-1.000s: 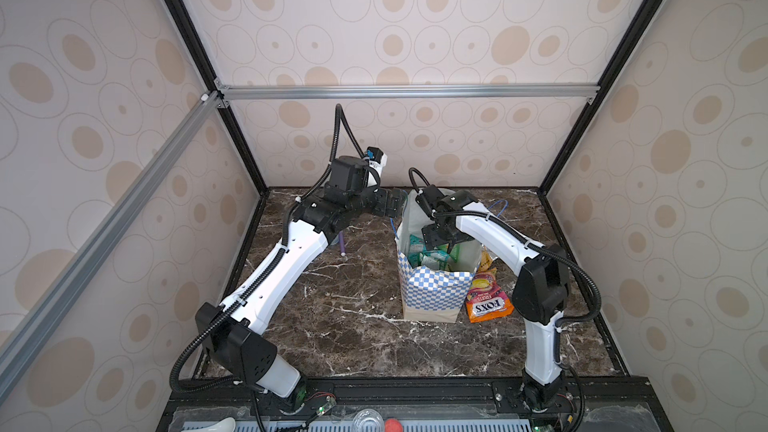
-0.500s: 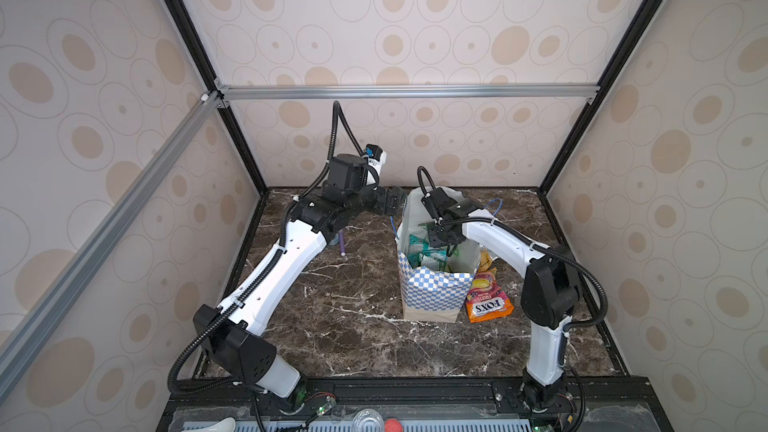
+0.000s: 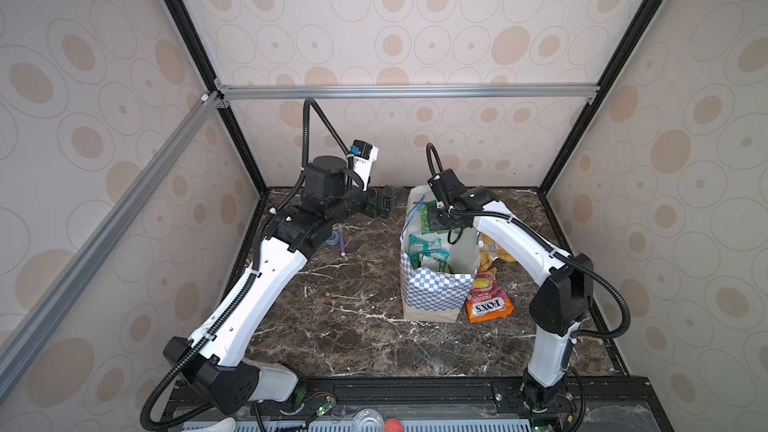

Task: Take the snacks out of the paper bag
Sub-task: 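Grasp the green chip packet with the right gripper and lift it out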

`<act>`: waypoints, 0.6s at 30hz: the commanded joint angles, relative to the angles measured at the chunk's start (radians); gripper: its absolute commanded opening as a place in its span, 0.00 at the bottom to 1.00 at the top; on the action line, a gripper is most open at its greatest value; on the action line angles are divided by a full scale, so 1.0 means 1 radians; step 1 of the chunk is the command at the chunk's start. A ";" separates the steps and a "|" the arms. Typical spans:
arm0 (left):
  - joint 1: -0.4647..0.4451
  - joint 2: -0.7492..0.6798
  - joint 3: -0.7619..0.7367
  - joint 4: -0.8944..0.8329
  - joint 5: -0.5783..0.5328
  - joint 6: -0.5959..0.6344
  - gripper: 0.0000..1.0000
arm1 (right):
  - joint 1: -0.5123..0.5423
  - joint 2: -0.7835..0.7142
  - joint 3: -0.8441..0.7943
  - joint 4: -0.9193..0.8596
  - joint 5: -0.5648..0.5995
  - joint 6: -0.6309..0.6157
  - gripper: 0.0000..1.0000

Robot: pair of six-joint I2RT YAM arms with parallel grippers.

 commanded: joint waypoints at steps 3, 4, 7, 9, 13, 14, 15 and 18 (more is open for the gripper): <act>0.011 -0.056 -0.013 0.090 0.104 0.006 0.98 | -0.004 -0.041 0.112 -0.065 -0.020 0.027 0.00; 0.011 -0.060 -0.012 0.094 0.119 0.005 0.98 | -0.003 -0.040 0.138 -0.081 -0.022 0.031 0.00; 0.009 -0.069 -0.012 0.100 0.158 0.000 0.98 | -0.004 -0.037 0.227 -0.139 -0.031 0.042 0.00; 0.007 -0.077 -0.021 0.110 0.165 -0.010 0.98 | -0.003 -0.041 0.278 -0.165 -0.036 0.050 0.00; 0.004 -0.086 -0.034 0.133 0.159 -0.033 0.98 | -0.005 -0.057 0.371 -0.181 -0.038 0.050 0.00; 0.003 -0.084 -0.033 0.137 0.158 -0.038 0.98 | -0.004 -0.058 0.400 -0.184 -0.037 0.049 0.00; 0.000 -0.082 -0.032 0.140 0.157 -0.043 0.98 | -0.004 -0.059 0.427 -0.188 -0.036 0.046 0.00; -0.014 -0.079 -0.027 0.150 0.151 -0.060 0.98 | -0.010 -0.057 0.547 -0.197 -0.033 0.040 0.00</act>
